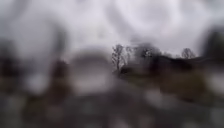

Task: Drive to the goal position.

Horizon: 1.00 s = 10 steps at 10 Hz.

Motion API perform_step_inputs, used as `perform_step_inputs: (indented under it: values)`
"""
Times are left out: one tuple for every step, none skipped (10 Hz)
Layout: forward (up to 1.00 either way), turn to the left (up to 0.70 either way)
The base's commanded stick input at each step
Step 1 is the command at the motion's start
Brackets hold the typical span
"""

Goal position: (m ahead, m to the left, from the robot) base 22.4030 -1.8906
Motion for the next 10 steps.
perform_step_inputs:
  values:
    - [0.85,0.00]
    - [0.85,0.00]
    - [0.85,0.00]
    - [0.85,0.00]
    - [0.85,0.00]
    - [0.85,0.00]
    - [0.85,0.00]
    - [0.85,0.00]
    - [0.85,0.00]
    - [0.85,0.00]
